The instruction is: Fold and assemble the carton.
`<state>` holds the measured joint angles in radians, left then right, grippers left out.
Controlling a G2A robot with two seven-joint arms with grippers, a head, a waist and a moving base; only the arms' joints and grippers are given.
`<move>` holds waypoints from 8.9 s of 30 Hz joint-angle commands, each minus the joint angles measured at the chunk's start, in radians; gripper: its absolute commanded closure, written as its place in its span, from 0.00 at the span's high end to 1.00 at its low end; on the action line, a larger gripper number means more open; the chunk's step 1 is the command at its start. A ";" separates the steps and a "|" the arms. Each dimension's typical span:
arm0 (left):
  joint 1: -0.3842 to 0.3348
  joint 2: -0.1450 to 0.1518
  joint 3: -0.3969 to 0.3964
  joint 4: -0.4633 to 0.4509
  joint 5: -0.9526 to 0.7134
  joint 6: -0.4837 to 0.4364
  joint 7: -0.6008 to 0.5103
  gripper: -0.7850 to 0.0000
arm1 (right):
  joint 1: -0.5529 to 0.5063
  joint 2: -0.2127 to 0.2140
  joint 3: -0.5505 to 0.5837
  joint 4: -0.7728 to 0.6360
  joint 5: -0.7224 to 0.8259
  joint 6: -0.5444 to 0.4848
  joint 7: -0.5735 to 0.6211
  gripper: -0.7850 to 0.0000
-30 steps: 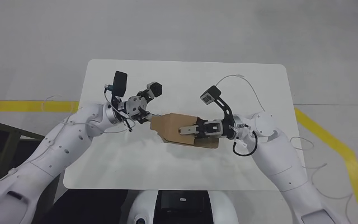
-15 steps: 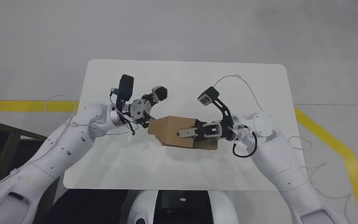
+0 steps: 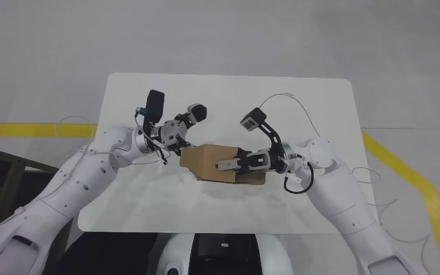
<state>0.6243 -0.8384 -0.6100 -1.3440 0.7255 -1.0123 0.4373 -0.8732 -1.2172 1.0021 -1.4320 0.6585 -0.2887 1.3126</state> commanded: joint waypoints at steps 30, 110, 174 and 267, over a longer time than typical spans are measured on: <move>0.134 0.027 -0.197 -0.044 0.199 0.000 0.125 1.00 | -0.020 0.009 0.063 0.025 -0.009 -0.011 -0.044 0.00; 0.182 -0.052 -0.368 -0.050 0.049 0.065 -0.393 1.00 | -0.030 0.027 0.050 -0.049 -0.312 0.076 -0.182 0.00; 0.220 -0.099 -0.359 -0.071 -0.086 0.000 -0.457 1.00 | -0.024 0.019 0.031 -0.068 -0.104 0.008 -0.113 0.00; 0.135 -0.182 -0.069 0.236 0.643 0.143 0.089 1.00 | -0.070 0.053 0.182 -0.031 -0.363 0.121 -0.097 1.00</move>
<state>0.7633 -1.0167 -0.6823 -1.1093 1.3693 -0.8713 0.5299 -0.9329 -1.1677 1.1734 -1.4461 0.3065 -0.1775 1.2192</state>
